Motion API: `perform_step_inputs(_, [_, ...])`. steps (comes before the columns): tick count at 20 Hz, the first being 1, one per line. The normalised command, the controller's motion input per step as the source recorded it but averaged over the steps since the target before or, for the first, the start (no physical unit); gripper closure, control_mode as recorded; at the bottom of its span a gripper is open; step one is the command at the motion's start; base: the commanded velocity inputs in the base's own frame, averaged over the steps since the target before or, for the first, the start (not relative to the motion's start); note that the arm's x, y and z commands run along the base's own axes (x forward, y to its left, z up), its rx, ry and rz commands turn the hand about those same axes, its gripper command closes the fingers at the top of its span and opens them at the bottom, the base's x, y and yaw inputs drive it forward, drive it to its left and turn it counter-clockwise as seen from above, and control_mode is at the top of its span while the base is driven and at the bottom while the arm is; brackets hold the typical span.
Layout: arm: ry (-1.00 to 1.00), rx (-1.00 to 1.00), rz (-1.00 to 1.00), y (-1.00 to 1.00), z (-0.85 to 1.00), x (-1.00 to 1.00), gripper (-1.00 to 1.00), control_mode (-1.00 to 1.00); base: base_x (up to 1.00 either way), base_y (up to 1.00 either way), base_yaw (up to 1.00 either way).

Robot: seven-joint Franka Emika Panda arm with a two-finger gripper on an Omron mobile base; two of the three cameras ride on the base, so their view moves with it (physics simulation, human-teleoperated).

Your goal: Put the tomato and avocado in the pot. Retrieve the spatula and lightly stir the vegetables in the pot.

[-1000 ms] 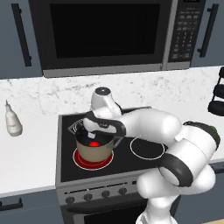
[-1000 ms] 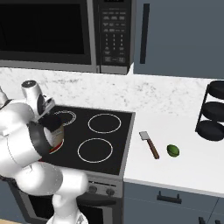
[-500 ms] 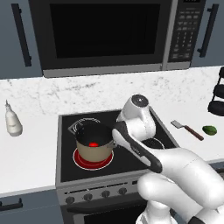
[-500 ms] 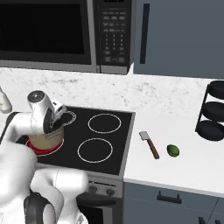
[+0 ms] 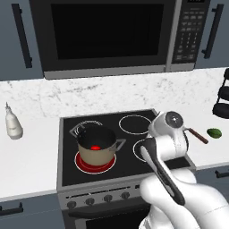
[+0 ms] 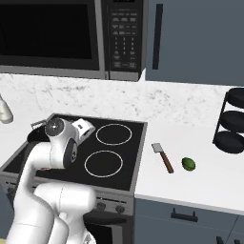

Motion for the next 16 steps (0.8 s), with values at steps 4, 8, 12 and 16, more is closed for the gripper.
perform_step_inputs(4, [0.0, 0.0, -0.54, -0.91, 0.0, 0.3, -1.0, -1.0, 0.0, 0.0, 0.0])
perform_step_inputs(8, [0.0, 0.0, -0.64, -0.82, 0.0, 0.27, -1.0, -1.0, 0.0, 0.0, 0.0])
perform_step_inputs(12, [0.01, 0.02, -0.6, -0.98, 0.02, 0.23, -1.0, -1.0, 0.0, 0.0, 0.0])
perform_step_inputs(16, [0.1, 0.16, -0.45, -1.0, 0.2, 0.07, -1.0, -1.0, 0.0, 0.0, 0.0])
